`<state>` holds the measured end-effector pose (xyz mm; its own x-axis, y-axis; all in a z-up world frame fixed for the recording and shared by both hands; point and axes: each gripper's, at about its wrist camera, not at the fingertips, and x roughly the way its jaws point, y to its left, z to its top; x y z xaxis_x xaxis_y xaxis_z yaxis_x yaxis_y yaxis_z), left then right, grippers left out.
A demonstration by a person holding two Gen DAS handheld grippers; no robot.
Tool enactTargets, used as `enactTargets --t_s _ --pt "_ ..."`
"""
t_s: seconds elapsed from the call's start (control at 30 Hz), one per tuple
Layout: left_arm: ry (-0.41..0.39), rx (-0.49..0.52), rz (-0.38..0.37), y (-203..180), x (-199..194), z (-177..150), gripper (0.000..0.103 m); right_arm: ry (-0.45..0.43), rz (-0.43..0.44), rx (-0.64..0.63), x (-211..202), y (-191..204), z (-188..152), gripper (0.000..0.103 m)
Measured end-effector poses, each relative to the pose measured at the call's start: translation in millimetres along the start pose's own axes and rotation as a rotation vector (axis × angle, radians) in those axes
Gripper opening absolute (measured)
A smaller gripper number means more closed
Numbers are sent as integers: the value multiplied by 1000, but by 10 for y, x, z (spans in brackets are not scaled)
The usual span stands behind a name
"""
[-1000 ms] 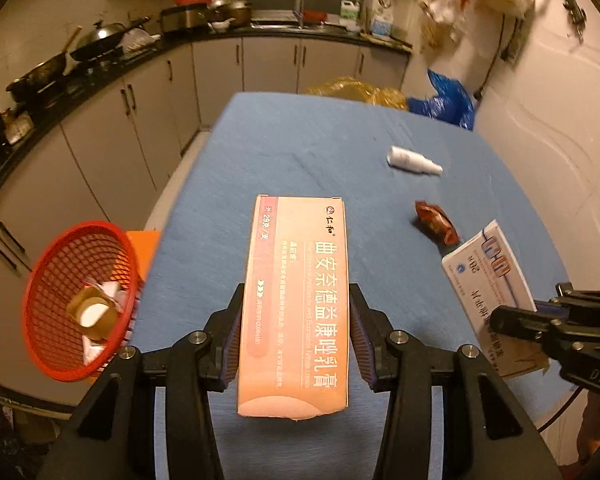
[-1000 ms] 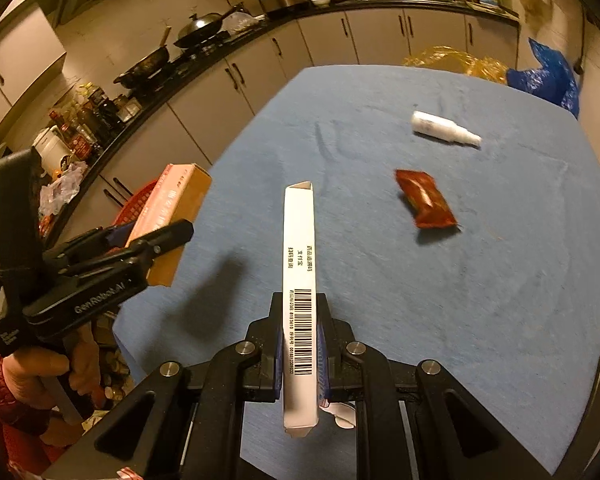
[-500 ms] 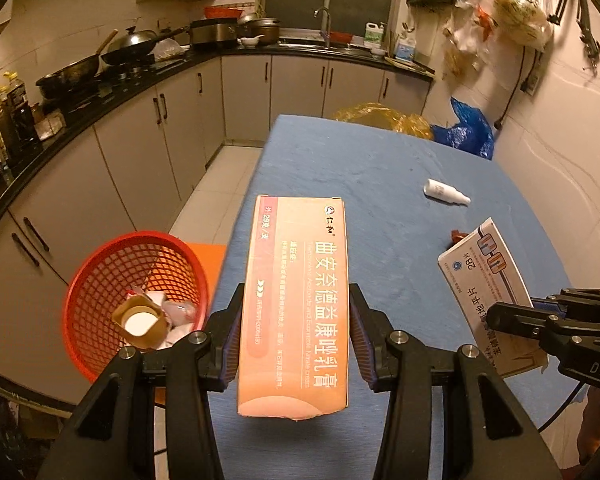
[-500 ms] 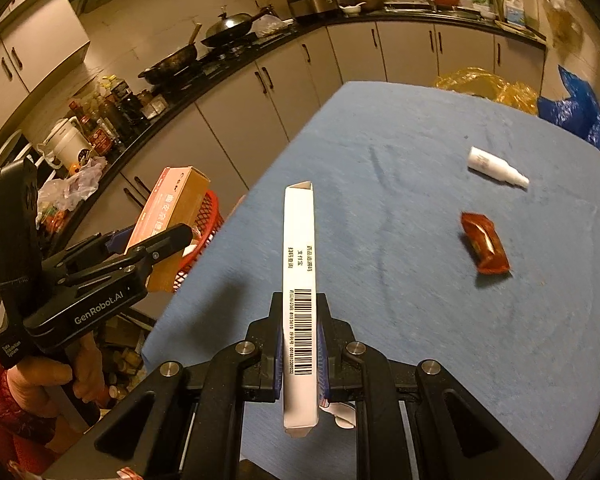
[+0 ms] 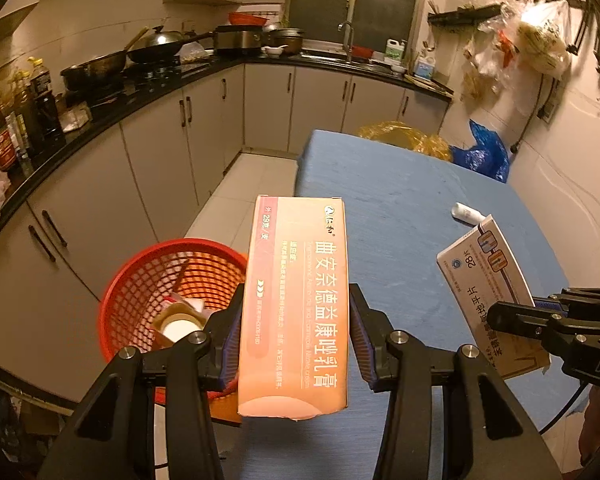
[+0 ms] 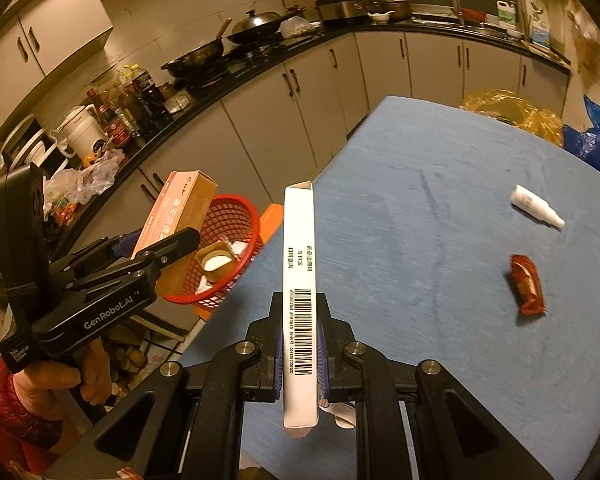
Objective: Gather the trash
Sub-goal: 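Carry both boxes to the red basket and release them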
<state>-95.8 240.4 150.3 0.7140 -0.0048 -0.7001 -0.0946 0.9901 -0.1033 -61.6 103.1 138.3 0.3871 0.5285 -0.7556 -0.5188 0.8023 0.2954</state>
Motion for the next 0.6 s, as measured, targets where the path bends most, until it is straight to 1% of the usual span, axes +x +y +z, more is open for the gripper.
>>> enactTargets --t_s 0.3,0.6 --pt "6 -33 37 469 -27 -9 45 26 42 -24 352 376 176 14" --pt "21 -75 68 937 39 10 45 45 74 -47 658 676 383 14"
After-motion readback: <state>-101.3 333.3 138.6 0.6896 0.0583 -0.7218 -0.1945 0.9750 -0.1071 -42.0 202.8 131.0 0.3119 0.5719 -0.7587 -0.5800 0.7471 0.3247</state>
